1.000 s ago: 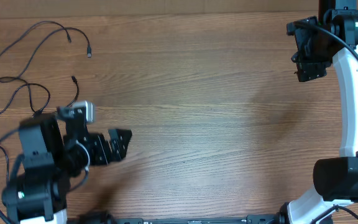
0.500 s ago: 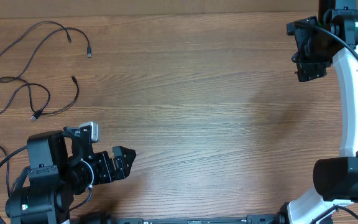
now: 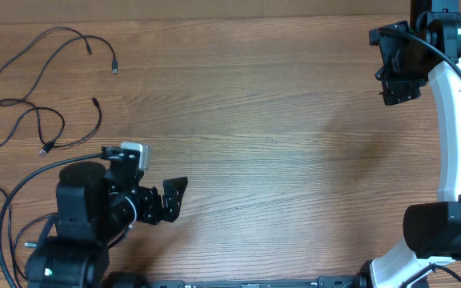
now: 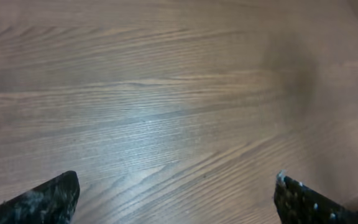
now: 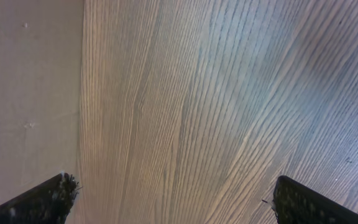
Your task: Untangle cables
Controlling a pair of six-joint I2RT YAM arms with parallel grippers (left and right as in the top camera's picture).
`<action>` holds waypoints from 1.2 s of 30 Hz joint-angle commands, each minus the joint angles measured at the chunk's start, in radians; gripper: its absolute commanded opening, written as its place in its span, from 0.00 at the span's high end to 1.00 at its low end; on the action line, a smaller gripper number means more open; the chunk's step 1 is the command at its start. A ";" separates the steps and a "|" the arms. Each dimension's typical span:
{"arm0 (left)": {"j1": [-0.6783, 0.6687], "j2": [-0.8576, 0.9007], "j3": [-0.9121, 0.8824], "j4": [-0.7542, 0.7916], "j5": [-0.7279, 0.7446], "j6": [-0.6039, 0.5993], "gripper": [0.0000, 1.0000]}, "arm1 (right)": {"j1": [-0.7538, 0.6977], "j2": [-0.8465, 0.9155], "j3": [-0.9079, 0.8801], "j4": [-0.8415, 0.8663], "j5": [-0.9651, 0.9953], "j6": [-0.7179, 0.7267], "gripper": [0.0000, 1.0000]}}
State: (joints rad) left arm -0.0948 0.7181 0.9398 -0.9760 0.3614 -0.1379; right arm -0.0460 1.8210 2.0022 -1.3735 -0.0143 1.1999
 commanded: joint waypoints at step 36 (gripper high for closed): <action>0.115 -0.715 -0.935 1.054 -0.243 0.115 0.00 | -0.001 -0.029 0.002 0.002 0.014 -0.003 0.00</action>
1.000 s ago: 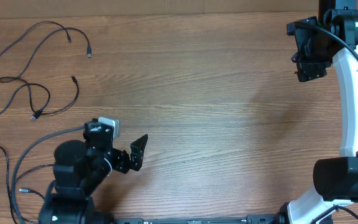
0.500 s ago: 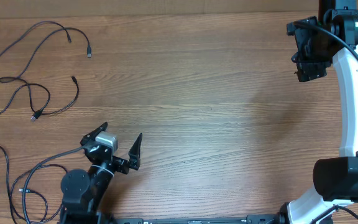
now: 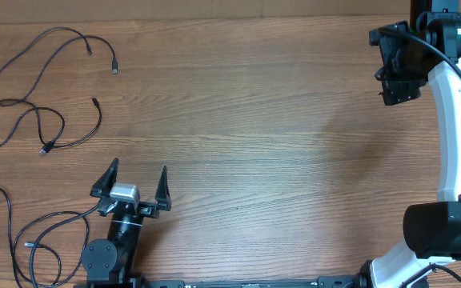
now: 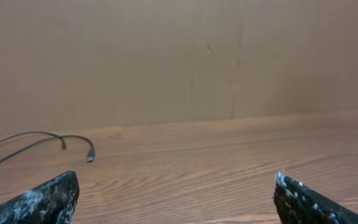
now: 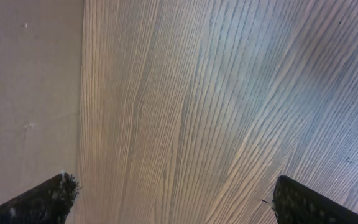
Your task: Untangle cables
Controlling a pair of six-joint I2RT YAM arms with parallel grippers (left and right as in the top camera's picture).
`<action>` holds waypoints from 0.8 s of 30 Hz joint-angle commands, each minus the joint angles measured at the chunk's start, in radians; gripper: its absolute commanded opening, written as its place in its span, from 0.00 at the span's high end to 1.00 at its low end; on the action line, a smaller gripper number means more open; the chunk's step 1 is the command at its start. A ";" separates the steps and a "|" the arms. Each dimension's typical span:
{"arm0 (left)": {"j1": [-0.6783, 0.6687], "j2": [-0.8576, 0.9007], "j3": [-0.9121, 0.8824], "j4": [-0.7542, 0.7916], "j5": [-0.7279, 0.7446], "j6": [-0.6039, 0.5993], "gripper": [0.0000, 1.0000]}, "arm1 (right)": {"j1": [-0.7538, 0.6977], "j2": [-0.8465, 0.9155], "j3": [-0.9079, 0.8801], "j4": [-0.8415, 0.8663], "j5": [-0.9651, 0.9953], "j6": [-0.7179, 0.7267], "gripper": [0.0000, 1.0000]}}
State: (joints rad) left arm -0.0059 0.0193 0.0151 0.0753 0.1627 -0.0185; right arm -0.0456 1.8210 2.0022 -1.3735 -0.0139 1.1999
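Note:
Thin black cables (image 3: 38, 112) lie in loose loops at the table's far left, crossing near the left edge. One plug end (image 3: 114, 69) points right; another plug (image 3: 45, 148) lies nearer me. My left gripper (image 3: 135, 178) stands open at the front left and faces the far wall. Nothing is between its fingertips (image 4: 48, 199). In the left wrist view a cable end (image 4: 90, 158) lies far ahead on the left. My right gripper (image 3: 398, 90) is open and empty at the far right corner, over bare wood (image 5: 197, 112).
The arm's own black wiring (image 3: 22, 232) trails over the front left of the table (image 3: 278, 160). A brown wall (image 4: 179, 56) rises behind the far edge. The white right arm (image 3: 458, 120) runs along the right side.
My left arm has drawn back toward its base. Its gripper, which pointed right and down at the wood, now faces the far wall, still open. The right arm and the cables have not moved.

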 commanded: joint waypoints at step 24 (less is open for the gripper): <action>0.040 -0.016 -0.011 -0.157 -0.164 0.024 0.01 | -0.002 -0.029 0.002 0.002 0.013 -0.003 0.00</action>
